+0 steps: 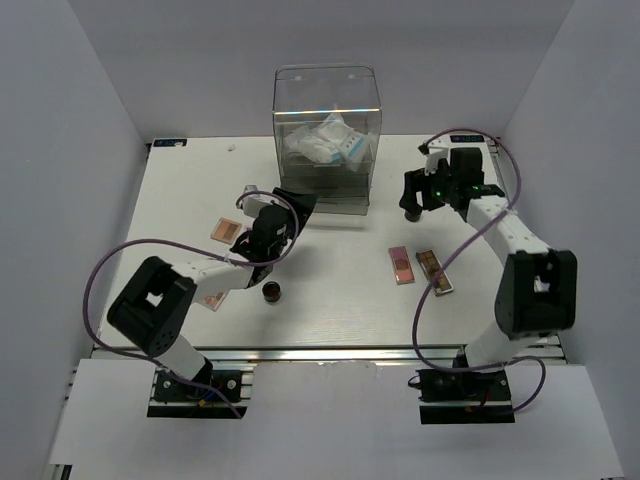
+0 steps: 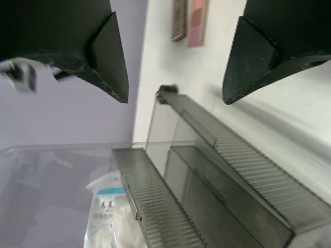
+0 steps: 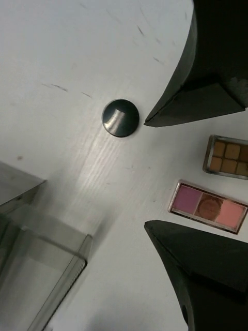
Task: Organize the makeup
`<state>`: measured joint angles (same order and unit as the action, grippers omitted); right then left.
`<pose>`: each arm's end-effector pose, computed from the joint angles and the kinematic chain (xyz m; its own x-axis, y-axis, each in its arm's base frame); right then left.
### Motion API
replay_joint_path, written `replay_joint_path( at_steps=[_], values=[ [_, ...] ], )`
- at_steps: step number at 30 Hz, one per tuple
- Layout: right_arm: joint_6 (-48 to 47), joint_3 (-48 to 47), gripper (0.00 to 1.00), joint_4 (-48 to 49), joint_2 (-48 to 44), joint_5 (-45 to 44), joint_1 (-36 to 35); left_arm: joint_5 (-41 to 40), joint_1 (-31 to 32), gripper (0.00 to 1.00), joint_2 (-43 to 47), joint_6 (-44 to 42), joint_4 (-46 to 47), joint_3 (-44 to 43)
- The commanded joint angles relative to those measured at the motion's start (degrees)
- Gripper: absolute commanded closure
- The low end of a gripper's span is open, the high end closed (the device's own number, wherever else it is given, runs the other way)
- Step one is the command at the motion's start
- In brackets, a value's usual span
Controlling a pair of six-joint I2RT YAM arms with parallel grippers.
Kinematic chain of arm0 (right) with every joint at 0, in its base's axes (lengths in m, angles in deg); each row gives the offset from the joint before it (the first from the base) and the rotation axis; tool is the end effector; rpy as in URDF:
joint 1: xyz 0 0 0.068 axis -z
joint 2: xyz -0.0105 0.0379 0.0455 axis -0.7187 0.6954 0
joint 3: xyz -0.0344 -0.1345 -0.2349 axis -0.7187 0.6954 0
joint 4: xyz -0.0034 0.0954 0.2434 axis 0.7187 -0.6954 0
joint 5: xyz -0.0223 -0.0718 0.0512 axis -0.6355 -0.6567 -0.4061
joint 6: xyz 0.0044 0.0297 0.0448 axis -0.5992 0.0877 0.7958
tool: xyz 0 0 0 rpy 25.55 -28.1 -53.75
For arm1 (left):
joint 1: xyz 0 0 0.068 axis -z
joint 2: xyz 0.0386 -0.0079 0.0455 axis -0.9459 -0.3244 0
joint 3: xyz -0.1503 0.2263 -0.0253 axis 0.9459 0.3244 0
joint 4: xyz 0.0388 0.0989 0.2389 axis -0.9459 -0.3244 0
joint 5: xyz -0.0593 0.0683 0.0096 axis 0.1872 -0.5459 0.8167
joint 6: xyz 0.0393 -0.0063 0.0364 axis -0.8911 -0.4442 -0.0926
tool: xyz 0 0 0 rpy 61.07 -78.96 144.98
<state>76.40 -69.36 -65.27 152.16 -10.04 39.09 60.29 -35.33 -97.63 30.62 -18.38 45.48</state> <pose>0.3518 0.0542 0.2820 -0.4779 -0.2292 -0.8479 -0.4800 0.8766 0.0336 0.2839 -0.1889 0.2040 -0.3259 -0.8814 -0.3419 -0.1556 0.4067 -0.9002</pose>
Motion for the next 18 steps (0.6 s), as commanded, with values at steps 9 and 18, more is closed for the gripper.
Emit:
replay_joint_path(
  at_steps=[9, 18],
  values=[
    [2.16, -15.13, 0.16, -8.85, 20.25, -10.25, 0.17, -4.84, -1.91, 0.02, 23.36, -19.11, -26.92, 3.62],
    [0.40, -20.92, 0.20, -8.23, 27.72, -12.02, 0.26, -8.36, -3.05, 0.02, 35.51, -25.01, -43.71, 5.03]
  ],
)
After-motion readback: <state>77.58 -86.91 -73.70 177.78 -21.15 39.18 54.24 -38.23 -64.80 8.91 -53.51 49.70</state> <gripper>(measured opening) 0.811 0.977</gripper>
